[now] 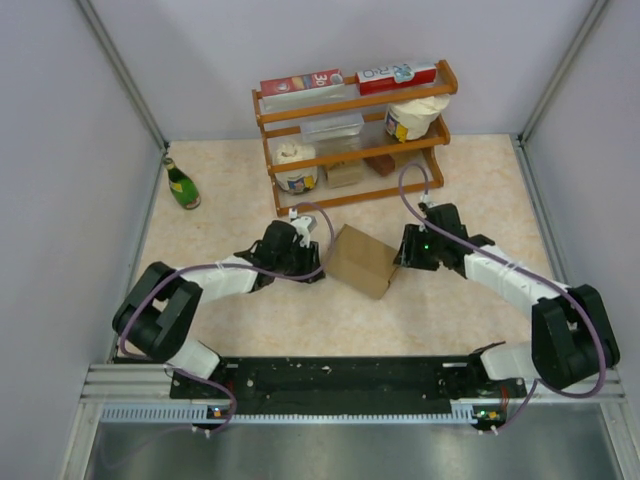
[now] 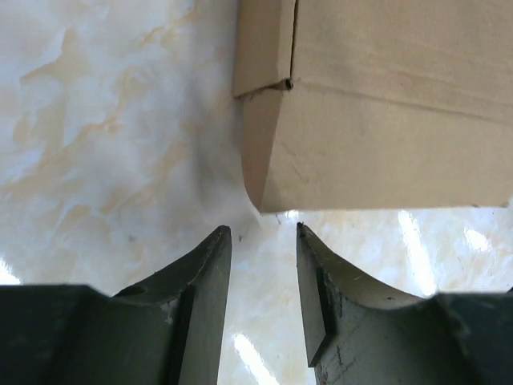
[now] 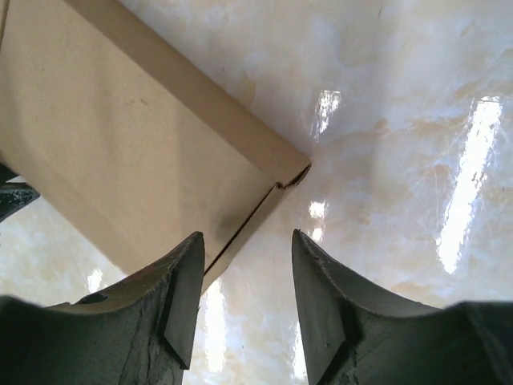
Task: Fold the paper box
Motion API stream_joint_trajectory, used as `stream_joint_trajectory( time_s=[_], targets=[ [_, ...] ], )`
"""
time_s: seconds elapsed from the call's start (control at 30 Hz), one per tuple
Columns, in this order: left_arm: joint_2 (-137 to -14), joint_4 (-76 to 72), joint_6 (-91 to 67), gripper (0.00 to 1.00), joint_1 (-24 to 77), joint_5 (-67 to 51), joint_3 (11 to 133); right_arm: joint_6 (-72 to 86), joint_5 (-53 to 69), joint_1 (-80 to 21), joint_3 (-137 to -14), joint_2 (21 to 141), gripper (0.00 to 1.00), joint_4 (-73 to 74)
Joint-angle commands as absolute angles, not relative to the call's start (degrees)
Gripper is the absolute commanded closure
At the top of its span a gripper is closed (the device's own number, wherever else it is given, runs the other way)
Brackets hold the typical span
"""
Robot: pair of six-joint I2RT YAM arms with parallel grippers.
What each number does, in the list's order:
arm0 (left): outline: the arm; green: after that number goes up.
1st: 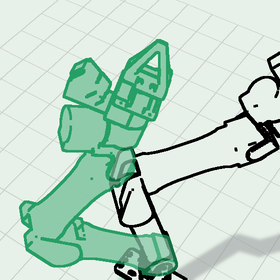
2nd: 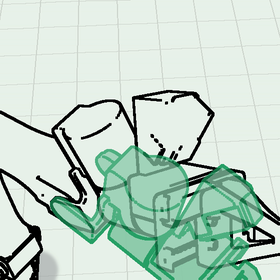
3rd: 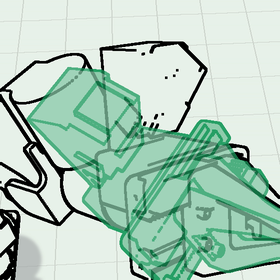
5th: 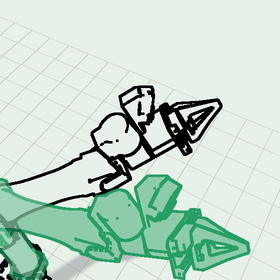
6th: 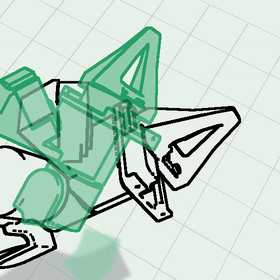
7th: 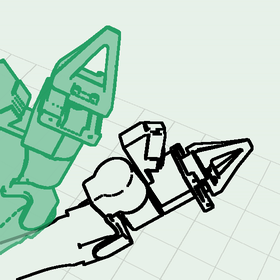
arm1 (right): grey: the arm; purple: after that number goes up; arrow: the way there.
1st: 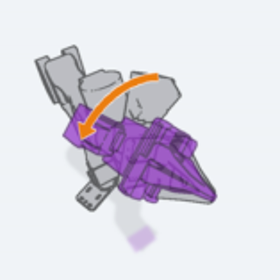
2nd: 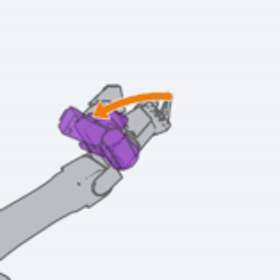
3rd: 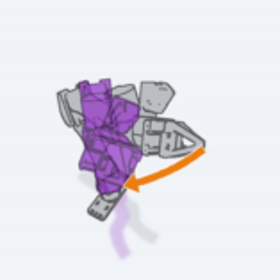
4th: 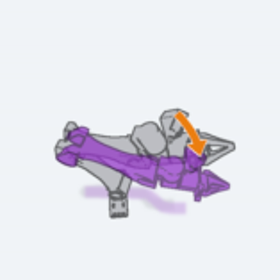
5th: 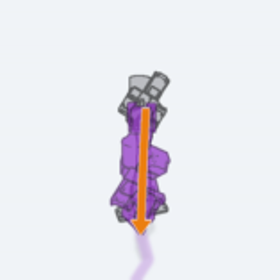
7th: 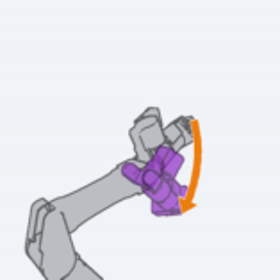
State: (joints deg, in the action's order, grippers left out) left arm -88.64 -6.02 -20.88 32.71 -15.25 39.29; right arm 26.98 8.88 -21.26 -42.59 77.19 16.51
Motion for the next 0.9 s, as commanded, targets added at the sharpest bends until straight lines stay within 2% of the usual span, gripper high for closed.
stream_joint_trajectory(
  time_s=[0.0, 0.2, 0.57, 0.87],
  targets=[
    [-82.8, -2.3, -20.3, 0.57, 32.7, -13.2, 37.8, 24.8, 8.4, -21.4, -47.2, 72.3, 0.51, 21.3],
    [-79.4, -0.4, -20.2, 0.56, 32.6, -12.5, 37.6, 23.6, 6.1, -21.4, -50.2, 70.9, 0.47, 23.6],
    [-75.9, 1.6, -20.6, 0.59, 31.6, -11.3, 40.3, 22.0, 5.0, -20.1, -53.9, 75.2, 0.49, 24.1],
    [-80.1, -3.5, -22.1, 0.58, 25.5, -17.0, 47.0, 25.5, 6.1, -20.0, -50.6, 72.3, 0.43, 24.3]
  ],
)
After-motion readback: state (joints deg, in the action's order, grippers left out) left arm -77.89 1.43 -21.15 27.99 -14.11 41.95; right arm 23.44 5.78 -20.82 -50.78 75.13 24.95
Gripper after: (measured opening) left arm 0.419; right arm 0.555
